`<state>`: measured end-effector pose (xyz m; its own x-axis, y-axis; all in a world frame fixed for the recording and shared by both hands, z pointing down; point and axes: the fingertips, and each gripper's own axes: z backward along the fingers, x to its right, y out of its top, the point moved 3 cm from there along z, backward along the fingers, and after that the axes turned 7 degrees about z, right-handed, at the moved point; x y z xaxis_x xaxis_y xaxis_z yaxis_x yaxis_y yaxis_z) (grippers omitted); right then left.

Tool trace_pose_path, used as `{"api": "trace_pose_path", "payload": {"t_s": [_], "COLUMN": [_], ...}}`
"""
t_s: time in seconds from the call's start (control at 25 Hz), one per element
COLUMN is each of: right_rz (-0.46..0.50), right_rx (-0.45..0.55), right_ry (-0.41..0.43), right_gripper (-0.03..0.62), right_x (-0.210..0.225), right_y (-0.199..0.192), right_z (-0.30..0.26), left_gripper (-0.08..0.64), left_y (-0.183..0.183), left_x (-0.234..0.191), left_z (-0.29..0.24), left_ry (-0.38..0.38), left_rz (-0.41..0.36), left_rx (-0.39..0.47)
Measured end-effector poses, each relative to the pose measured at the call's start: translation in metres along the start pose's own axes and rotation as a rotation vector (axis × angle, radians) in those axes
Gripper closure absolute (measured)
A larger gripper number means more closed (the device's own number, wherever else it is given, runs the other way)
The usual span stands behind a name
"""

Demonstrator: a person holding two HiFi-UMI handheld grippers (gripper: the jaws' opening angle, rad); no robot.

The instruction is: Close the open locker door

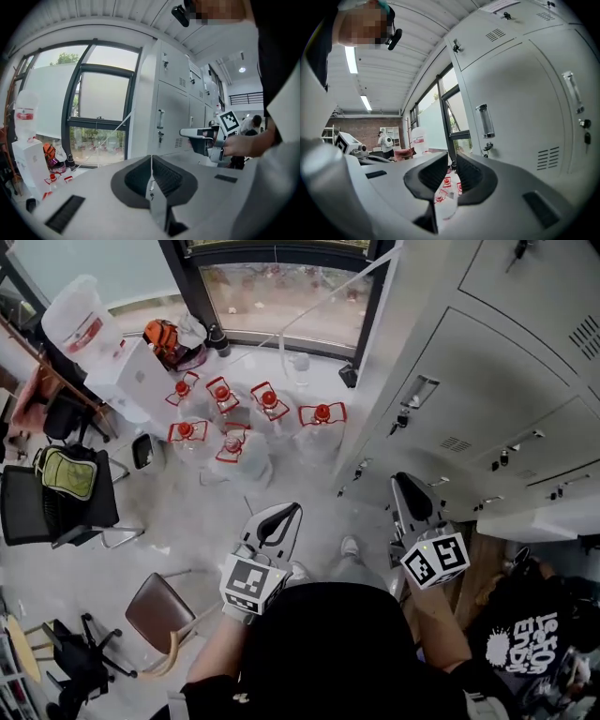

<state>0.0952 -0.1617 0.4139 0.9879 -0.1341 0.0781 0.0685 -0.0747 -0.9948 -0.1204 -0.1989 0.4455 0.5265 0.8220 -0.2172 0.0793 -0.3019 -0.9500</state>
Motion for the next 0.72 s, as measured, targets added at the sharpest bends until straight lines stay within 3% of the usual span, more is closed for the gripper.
{"api": "trace_pose_path", "payload": {"t_s": [0.36,0.72], "right_rz": [0.004,-0.018], "right_rx": [-0.046,-0.057], "right_ry": [-0.103,-0.201], "right_gripper": [0.523,0.523], "right_x": [-0.017,0.012], "right_y": [-0.024,-0.027], "right_z": [0.061,0.12], "left_gripper": [0.534,0.534], "left_y": [-0.022,-0.024], "left_x": [0.028,0.083], "left_z": [-0.009,-0.05], "left_ry": [-0.18,-0.302], "left_rz": [-0.01,-0.03], "left_rx": [-0.057,-0.079]}}
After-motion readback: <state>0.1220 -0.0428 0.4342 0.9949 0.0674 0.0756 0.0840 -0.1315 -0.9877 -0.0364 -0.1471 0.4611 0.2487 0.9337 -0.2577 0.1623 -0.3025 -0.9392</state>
